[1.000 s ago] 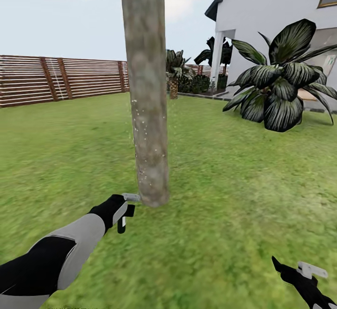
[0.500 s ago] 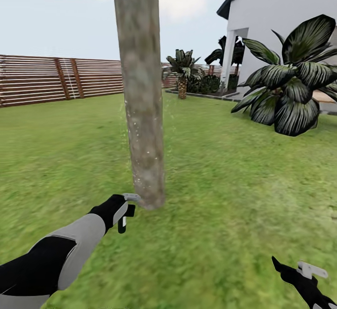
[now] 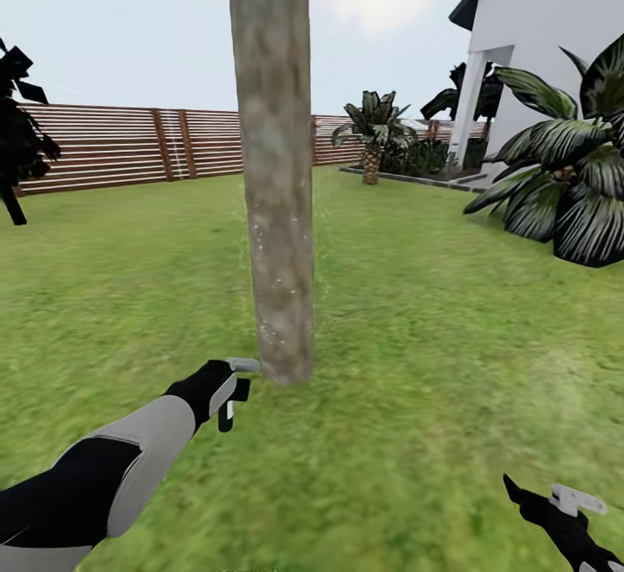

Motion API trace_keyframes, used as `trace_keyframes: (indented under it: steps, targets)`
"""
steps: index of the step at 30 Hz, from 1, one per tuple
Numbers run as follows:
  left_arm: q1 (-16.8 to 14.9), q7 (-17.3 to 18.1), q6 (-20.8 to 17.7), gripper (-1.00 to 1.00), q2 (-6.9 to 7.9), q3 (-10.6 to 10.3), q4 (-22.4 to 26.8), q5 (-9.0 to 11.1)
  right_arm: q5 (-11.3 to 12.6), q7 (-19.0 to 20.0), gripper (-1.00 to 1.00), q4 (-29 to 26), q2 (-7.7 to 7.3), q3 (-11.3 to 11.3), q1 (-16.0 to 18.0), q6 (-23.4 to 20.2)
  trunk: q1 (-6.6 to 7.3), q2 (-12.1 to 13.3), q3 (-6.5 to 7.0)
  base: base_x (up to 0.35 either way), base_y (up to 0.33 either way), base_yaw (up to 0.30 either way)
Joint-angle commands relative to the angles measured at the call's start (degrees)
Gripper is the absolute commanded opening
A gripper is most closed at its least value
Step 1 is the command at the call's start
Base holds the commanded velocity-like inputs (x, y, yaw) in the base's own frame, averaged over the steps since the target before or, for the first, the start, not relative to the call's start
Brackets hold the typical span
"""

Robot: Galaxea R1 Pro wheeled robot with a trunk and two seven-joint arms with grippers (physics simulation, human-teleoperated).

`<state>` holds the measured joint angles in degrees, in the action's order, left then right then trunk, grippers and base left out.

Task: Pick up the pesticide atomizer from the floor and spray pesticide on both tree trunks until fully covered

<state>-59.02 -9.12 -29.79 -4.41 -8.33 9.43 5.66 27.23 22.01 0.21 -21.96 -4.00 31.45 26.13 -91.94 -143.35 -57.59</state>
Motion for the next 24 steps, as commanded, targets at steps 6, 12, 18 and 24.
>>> trace_keyframes:
  steps: [6, 12, 18, 24]
  targets:
    - [-0.04, -0.37, -0.27, -1.00, 0.02, -0.46, 0.06, 0.58, 0.13, 0.49, 1.00, 0.05, -0.01, -0.40, 0.01, 0.01, 0.01, -0.03, -0.06, 0.079, -0.325, 0.219]
    - [0.45, -0.42, 2.67, -1.00, -0.29, -0.58, 0.19, 0.53, 0.18, 0.51, 1.00, 0.05, -0.01, -0.48, 0.01, 0.03, 0.01, -0.03, -0.06, 0.191, -0.283, 0.026]
    - [0.57, -0.59, 2.87, -1.00, -0.80, -0.70, 0.30, 0.25, 0.19, 0.49, 1.00, 0.05, -0.01, -0.49, 0.01, 0.03, 0.01, -0.03, -0.06, 0.104, -0.101, 0.000]
    - [0.52, -0.72, -13.34, -1.00, -2.42, -0.55, 15.17, 0.14, 0.19, 0.50, 1.00, 0.05, -0.01, -0.49, 0.01, 0.00, 0.01, -0.03, -0.06, 0.002, -0.002, 0.000]
